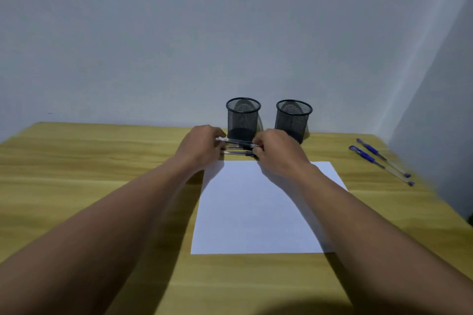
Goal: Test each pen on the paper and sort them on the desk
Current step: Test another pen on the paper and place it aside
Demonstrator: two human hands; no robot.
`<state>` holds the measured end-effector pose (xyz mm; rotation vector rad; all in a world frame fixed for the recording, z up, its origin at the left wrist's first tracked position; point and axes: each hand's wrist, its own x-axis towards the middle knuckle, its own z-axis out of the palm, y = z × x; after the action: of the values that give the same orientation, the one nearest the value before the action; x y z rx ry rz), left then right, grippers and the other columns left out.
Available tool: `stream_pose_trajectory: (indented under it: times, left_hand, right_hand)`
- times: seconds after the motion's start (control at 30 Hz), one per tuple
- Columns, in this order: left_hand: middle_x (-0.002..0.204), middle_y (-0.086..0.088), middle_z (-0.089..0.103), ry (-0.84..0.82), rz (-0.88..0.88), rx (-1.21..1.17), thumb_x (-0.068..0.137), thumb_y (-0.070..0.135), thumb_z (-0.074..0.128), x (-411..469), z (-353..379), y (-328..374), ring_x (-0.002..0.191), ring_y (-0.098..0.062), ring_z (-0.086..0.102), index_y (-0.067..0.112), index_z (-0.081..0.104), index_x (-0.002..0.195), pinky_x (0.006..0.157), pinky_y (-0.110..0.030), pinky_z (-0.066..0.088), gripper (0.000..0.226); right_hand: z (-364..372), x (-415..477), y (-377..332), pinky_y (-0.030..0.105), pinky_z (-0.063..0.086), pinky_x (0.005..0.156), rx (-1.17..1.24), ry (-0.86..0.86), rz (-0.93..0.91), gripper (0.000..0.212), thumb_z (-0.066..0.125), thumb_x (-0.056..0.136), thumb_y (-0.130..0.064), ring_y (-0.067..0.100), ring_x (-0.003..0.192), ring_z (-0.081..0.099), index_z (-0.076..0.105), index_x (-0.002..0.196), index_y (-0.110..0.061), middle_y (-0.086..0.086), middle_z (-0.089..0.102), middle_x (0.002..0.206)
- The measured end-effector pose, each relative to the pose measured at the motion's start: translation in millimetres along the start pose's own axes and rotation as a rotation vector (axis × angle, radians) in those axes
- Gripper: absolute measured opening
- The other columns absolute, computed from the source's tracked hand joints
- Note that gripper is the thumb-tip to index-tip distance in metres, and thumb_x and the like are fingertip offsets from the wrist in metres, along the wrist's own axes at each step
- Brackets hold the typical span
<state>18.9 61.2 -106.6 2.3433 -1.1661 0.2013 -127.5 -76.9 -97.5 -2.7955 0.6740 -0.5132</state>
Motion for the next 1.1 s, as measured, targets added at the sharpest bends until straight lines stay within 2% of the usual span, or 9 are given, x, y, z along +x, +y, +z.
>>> stream_pose_trajectory:
  times: [0.1,0.23,0.37,0.5,0.63,0.83,0.93,1.0,1.1]
  left_hand:
    - [0.114,-0.009,0.073,0.000,0.013,0.037,0.087,0.012,0.056,8,5,-3,0.109,-0.034,0.062,0.020,0.071,0.120,0.088,-0.043,0.053,0.037]
    - [0.101,-0.007,0.075,-0.033,0.037,0.123,0.083,0.009,0.056,13,6,-4,0.101,-0.035,0.061,0.031,0.075,0.111,0.080,-0.043,0.055,0.040]
    - [0.102,-0.004,0.073,-0.005,0.065,0.191,0.079,0.007,0.059,15,6,-7,0.102,-0.032,0.058,0.032,0.075,0.108,0.076,-0.038,0.051,0.042]
    - [0.107,-0.001,0.070,0.040,0.097,0.210,0.089,0.015,0.062,14,1,-11,0.103,-0.030,0.055,0.031,0.074,0.105,0.075,-0.036,0.044,0.025]
    - [0.096,0.005,0.074,0.079,0.113,0.151,0.088,0.011,0.061,8,-10,-10,0.099,-0.028,0.059,0.028,0.073,0.099,0.069,-0.033,0.036,0.023]
    - [0.090,0.005,0.072,0.145,0.215,0.121,0.089,0.006,0.062,-9,-43,-2,0.091,-0.027,0.059,0.025,0.073,0.094,0.075,-0.039,0.045,0.023]
    - [0.090,0.009,0.070,0.206,0.286,0.215,0.090,0.012,0.062,-23,-61,9,0.096,-0.025,0.054,0.029,0.071,0.092,0.076,-0.035,0.031,0.019]
    - [0.098,0.009,0.072,0.273,0.325,0.251,0.090,0.019,0.067,-32,-71,16,0.103,-0.025,0.053,0.031,0.072,0.097,0.080,-0.038,0.034,0.014]
    - [0.112,0.003,0.069,0.460,0.288,0.229,0.086,0.023,0.073,-49,-75,26,0.105,-0.028,0.055,0.026,0.070,0.112,0.080,-0.041,0.041,0.027]
  right_hand:
    - [6,7,-2,0.041,0.054,0.072,-0.046,0.004,-0.034,0.017,0.056,0.093,-0.019,0.034,0.096,0.064,0.073,0.091,-0.015,0.008,0.072,0.094]
    - [12,13,-2,0.043,0.056,0.070,-0.142,0.030,-0.074,0.018,0.056,0.092,-0.011,0.035,0.094,0.064,0.074,0.091,-0.014,0.009,0.070,0.095]
    - [15,16,-2,0.044,0.056,0.070,-0.177,0.077,-0.100,0.021,0.058,0.088,-0.004,0.034,0.095,0.062,0.075,0.094,-0.013,0.008,0.069,0.096]
    - [8,14,-5,0.047,0.053,0.078,-0.121,0.102,-0.116,0.023,0.053,0.093,-0.009,0.033,0.101,0.057,0.075,0.100,-0.011,0.008,0.066,0.101]
    - [-4,7,-8,0.044,0.050,0.083,-0.060,0.132,-0.152,0.025,0.054,0.098,-0.015,0.033,0.105,0.057,0.076,0.109,-0.012,0.008,0.066,0.107]
    - [-25,-12,-20,0.039,0.046,0.084,-0.072,0.151,-0.164,0.027,0.054,0.098,-0.026,0.029,0.114,0.055,0.068,0.120,-0.021,0.004,0.066,0.115]
    - [-34,-21,-30,0.039,0.043,0.081,-0.126,0.146,-0.196,0.025,0.057,0.098,-0.036,0.029,0.109,0.056,0.071,0.116,-0.024,0.003,0.068,0.109]
    - [-37,-27,-36,0.038,0.044,0.076,-0.111,0.134,-0.186,0.022,0.057,0.098,-0.035,0.029,0.105,0.057,0.072,0.109,-0.023,0.003,0.069,0.105]
    - [-38,-38,-45,0.039,0.051,0.071,0.042,0.138,-0.088,0.017,0.059,0.093,-0.031,0.030,0.093,0.064,0.068,0.096,-0.017,0.002,0.072,0.091]
